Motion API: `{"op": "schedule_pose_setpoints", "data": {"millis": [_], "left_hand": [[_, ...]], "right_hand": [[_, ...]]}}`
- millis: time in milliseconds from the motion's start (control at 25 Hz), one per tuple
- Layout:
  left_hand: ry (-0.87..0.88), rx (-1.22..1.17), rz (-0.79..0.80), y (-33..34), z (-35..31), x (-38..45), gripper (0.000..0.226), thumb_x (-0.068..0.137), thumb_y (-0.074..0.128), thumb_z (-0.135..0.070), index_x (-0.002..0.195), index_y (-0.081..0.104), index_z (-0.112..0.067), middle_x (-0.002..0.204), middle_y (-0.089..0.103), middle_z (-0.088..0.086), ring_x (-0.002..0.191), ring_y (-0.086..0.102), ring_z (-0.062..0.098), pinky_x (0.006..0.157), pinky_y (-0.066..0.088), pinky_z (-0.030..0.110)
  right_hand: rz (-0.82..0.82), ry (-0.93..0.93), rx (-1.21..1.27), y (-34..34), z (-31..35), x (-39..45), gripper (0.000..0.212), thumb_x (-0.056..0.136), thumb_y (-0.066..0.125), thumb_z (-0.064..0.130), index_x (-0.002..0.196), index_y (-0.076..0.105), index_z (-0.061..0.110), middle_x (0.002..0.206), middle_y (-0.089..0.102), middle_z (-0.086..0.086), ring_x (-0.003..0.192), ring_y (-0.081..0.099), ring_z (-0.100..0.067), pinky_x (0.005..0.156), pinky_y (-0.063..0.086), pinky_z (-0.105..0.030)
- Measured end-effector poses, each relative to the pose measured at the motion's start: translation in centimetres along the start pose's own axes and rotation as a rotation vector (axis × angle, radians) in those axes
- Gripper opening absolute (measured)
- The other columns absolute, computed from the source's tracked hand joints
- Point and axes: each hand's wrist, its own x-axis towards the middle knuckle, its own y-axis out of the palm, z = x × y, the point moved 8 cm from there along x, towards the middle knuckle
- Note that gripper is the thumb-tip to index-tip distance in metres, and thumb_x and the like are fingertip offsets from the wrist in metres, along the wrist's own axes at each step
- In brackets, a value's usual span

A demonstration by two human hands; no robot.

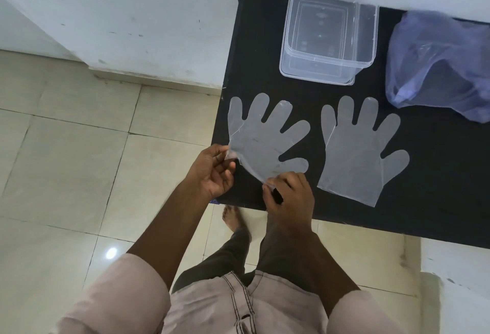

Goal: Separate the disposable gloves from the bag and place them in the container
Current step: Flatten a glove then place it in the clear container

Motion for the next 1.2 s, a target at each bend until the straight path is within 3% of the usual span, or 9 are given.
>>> {"op": "schedule_pose_setpoints", "data": {"millis": [120,240,360,440,640,720,840,1040,1200], "left_hand": [[0.069,0.061,-0.03,0.1,-0.6,-0.3,0.016,0.084,0.062,-0.026,0.074,0.061,-0.013,0.064,0.065,0.002,0.052,0.058,0.011,0.041,0.044,0.017],[0.498,0.345,-0.156,-0.9,-3.3,-1.1,0.01,0.083,0.061,-0.021,0.091,0.061,-0.016,0.09,0.063,0.003,0.084,0.061,0.021,0.055,0.049,0.026],[1.024,0.814,-0.085,0.0,-6.0,-3.8,0.056,0.065,0.075,-0.024,0.116,0.054,-0.028,0.124,0.05,-0.004,0.101,0.056,0.016,0.067,0.054,0.023],[1.187,1.07,0.03,1.3,-6.7,-4.5,0.074,0.058,0.079,-0.025,0.127,0.051,-0.026,0.135,0.043,-0.002,0.11,0.054,0.019,0.07,0.057,0.022],[1.143,1.248,0.236,3.8,-6.9,-3.4,0.077,0.062,0.084,-0.019,0.133,0.055,-0.023,0.146,0.046,0.001,0.129,0.048,0.022,0.086,0.058,0.036],[1.14,1.223,0.245,4.5,-6.9,-3.3,0.068,0.065,0.087,-0.021,0.127,0.059,-0.026,0.14,0.053,-0.003,0.127,0.05,0.014,0.098,0.048,0.029],[1.098,1.066,0.23,5.3,-7.0,-3.2,0.047,0.073,0.082,-0.021,0.117,0.067,-0.025,0.124,0.062,-0.01,0.109,0.06,0.006,0.085,0.05,0.011],[0.903,0.792,0.269,6.1,-7.6,-2.4,0.015,0.084,0.072,-0.017,0.099,0.074,-0.013,0.096,0.072,0.003,0.091,0.071,0.021,0.065,0.063,0.034],[0.84,0.764,0.317,7.0,-7.7,-2.2,0.013,0.084,0.071,-0.019,0.095,0.074,-0.012,0.094,0.072,0.004,0.09,0.073,0.018,0.065,0.061,0.029]], "right_hand": [[-0.034,0.12,0.133,-0.8,-0.7,0.5,0.014,0.075,0.075,0.018,0.081,0.071,0.006,0.082,0.07,-0.011,0.078,0.063,-0.023,0.07,0.05,-0.022],[-0.012,0.243,0.28,-1.5,-1.1,1.9,0.018,0.076,0.073,0.021,0.081,0.071,0.004,0.082,0.071,-0.009,0.075,0.064,-0.018,0.07,0.05,-0.017],[0.059,0.308,0.383,-2.2,-1.4,4.2,0.015,0.078,0.074,0.022,0.081,0.071,0.008,0.08,0.066,0.003,0.067,0.062,-0.01,0.066,0.047,-0.003],[0.097,0.316,0.403,-2.5,-1.8,6.0,0.009,0.08,0.074,0.017,0.081,0.07,0.009,0.08,0.067,0.002,0.069,0.062,-0.01,0.066,0.048,-0.003],[0.088,0.316,0.391,-3.6,-2.2,8.4,0.007,0.082,0.072,0.015,0.081,0.065,0.016,0.082,0.066,0.0,0.069,0.061,-0.013,0.067,0.049,-0.01],[0.088,0.302,0.382,-3.8,-2.0,9.0,0.011,0.082,0.072,0.014,0.08,0.062,0.019,0.082,0.064,0.001,0.068,0.06,-0.011,0.068,0.048,-0.014],[0.116,0.25,0.333,-3.8,-1.8,9.5,0.013,0.082,0.072,0.014,0.08,0.061,0.02,0.082,0.063,0.002,0.068,0.059,-0.011,0.068,0.047,-0.01],[0.143,0.202,0.365,-4.3,-1.5,9.7,0.01,0.081,0.071,0.014,0.08,0.061,0.016,0.084,0.061,0.003,0.067,0.057,-0.009,0.07,0.044,0.002],[0.275,0.254,0.398,-3.9,-2.2,9.4,0.023,0.079,0.073,0.03,0.096,0.061,0.02,0.098,0.065,0.005,0.084,0.063,-0.014,0.08,0.055,-0.019]]}}
